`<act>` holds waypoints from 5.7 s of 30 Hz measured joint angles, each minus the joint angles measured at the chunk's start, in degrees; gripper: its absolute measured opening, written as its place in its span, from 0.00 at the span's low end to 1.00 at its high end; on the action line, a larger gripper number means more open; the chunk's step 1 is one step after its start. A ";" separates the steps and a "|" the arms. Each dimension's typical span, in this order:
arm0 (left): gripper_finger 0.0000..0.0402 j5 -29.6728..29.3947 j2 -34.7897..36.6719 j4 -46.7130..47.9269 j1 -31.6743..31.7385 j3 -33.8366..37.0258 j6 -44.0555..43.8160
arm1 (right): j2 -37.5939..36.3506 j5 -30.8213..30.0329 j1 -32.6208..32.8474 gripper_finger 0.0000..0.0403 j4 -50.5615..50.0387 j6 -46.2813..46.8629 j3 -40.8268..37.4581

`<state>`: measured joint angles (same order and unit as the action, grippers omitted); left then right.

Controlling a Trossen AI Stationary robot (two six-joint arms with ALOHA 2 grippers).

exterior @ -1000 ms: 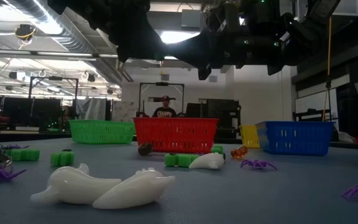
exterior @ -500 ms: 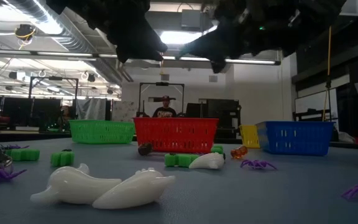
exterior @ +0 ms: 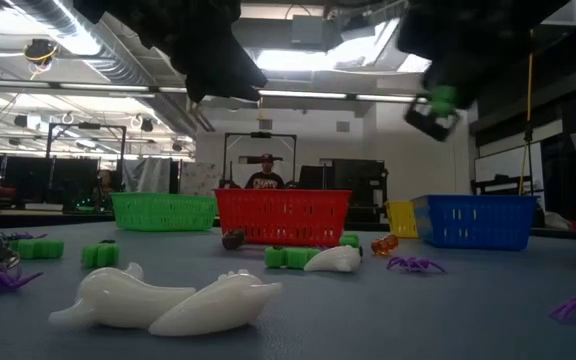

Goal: Sort Halloween decoration
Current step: Put the green skeleton toy into the orange bin, then put the violet spider toy into the blue bin

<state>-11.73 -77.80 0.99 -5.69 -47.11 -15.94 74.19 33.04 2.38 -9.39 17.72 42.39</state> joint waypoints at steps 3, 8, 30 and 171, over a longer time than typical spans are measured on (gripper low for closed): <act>0.41 0.00 0.00 -0.02 0.00 0.00 -0.02 | -0.02 0.02 4.21 0.05 -4.76 0.34 0.00; 0.41 0.00 0.00 -0.09 0.00 0.00 -0.04 | -0.02 -2.36 11.19 0.05 -11.57 2.97 0.00; 0.41 0.00 0.00 -0.11 0.00 0.00 0.00 | -0.02 -15.99 23.90 0.05 -26.75 21.04 0.00; 0.41 -0.86 0.02 -0.13 -12.07 0.00 4.55 | 30.42 -42.42 39.23 0.45 11.11 -13.49 12.82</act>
<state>-12.59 -77.78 0.86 -17.77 -47.11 -11.40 104.62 -9.39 41.60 1.72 4.24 55.22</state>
